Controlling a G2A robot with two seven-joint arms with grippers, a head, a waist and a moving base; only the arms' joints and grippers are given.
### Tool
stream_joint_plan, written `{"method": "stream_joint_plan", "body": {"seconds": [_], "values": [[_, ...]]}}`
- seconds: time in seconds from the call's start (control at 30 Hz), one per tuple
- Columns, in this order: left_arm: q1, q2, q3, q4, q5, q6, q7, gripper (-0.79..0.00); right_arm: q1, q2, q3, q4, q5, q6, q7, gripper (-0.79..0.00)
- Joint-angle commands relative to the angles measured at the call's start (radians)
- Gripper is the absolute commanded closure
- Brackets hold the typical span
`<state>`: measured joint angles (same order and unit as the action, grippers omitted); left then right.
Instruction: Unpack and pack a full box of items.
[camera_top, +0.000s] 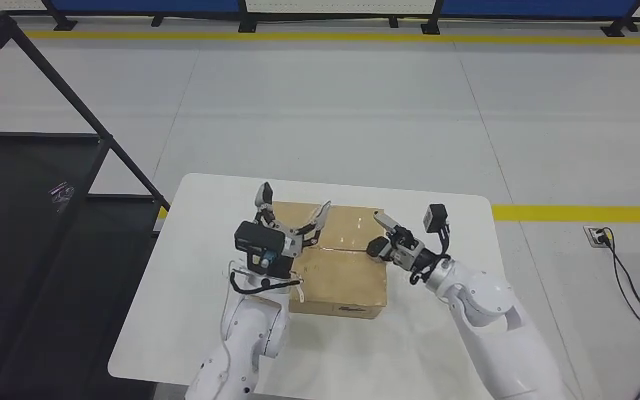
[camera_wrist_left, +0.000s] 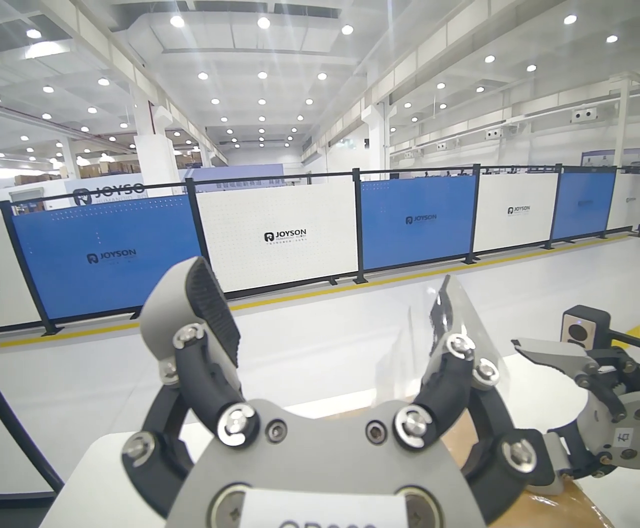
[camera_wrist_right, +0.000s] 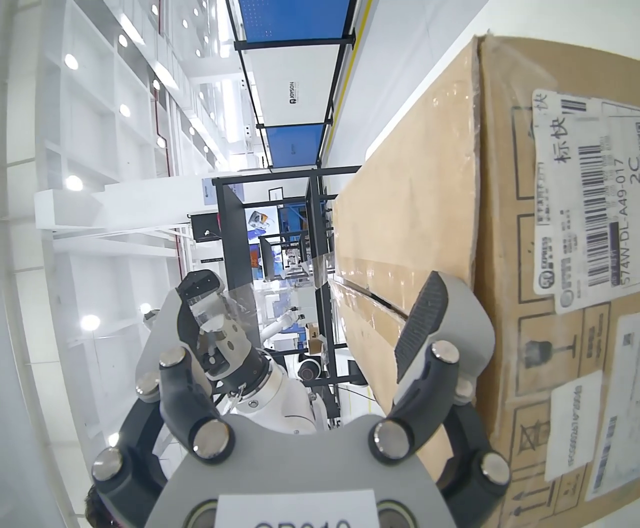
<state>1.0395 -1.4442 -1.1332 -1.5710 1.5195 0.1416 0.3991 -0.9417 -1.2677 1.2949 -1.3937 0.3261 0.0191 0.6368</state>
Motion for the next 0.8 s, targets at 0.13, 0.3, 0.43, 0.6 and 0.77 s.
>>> {"method": "stream_joint_plan", "body": {"seconds": [0.13,0.3,0.43,0.6,0.77], "values": [[-0.001,-0.005,0.021,0.008,0.016,-0.008,0.0,-0.785,-0.054,0.01,0.055,-0.025,0.032,-0.037,0.002,-0.785],[-0.003,-0.01,0.036,0.015,0.03,-0.013,-0.004,-0.785,-0.095,0.017,0.094,-0.036,0.056,-0.064,0.011,-0.785],[-0.007,-0.013,0.047,0.026,0.042,-0.014,-0.007,-0.785,-0.112,0.022,0.112,-0.035,0.067,-0.076,0.019,-0.785],[-0.014,-0.019,0.058,0.04,0.046,-0.018,-0.011,-0.785,-0.12,0.024,0.118,-0.029,0.072,-0.082,0.023,-0.785],[-0.013,-0.017,0.013,-0.011,0.006,-0.024,-0.003,-0.785,-0.125,0.028,0.122,-0.038,0.06,-0.089,0.026,-0.785]]}}
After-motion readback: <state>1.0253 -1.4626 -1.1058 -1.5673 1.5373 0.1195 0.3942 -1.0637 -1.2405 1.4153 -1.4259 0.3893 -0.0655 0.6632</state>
